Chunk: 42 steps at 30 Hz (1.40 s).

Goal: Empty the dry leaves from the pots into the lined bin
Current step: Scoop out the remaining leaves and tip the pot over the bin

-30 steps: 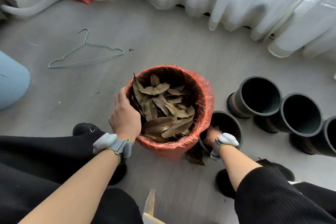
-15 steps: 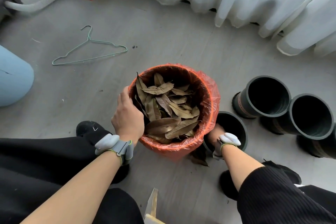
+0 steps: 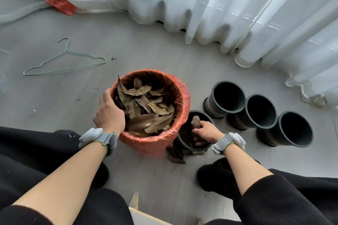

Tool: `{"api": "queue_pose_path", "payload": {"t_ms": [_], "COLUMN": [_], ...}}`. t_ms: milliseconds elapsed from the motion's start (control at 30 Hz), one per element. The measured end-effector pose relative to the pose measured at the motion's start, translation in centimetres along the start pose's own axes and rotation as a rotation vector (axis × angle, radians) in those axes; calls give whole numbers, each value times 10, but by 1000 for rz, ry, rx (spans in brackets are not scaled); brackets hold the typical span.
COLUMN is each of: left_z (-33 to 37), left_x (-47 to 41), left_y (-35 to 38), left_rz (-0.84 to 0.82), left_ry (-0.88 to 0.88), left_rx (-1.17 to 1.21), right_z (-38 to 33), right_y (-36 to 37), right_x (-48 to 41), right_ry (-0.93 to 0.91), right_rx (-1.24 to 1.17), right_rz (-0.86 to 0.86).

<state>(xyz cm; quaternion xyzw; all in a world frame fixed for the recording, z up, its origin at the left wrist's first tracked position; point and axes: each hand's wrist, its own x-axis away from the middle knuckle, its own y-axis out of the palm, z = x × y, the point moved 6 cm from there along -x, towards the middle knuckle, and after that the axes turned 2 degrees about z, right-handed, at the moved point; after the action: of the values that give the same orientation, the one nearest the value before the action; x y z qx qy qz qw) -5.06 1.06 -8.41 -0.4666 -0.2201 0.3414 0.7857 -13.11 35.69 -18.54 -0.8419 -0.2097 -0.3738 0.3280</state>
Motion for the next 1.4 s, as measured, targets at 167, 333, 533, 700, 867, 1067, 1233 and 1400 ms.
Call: {"api": "queue_pose_path", "payload": {"t_ms": [167, 333, 533, 700, 867, 1067, 1233, 1400], "left_z": [3, -1, -8, -23, -45, -45, -17, 22], "left_x": [2, 1, 1, -2, -10, -6, 0, 16], "left_y": [1, 2, 5, 1, -4, -21, -40, -46], "left_rz": [-33, -81, -180, -182, -193, -27, 95, 128], "left_ry": [0, 0, 1, -42, -67, -57, 47, 266], "left_rx": [20, 69, 263, 488, 447, 358, 401, 439], "right_z": [-4, -60, -149, -193, -186, -114, -11, 32], "right_y": [-29, -57, -46, 1, 2, -61, -62, -41], "right_x": [34, 67, 112, 124, 108, 90, 70, 73], "right_ry": [-52, -236, -546, -730, -718, -487, 16, 96], "right_rx": [-133, -216, -114, 41, 86, 84, 259, 63], "right_rz": [49, 132, 158, 108, 209, 707, 552, 381]}}
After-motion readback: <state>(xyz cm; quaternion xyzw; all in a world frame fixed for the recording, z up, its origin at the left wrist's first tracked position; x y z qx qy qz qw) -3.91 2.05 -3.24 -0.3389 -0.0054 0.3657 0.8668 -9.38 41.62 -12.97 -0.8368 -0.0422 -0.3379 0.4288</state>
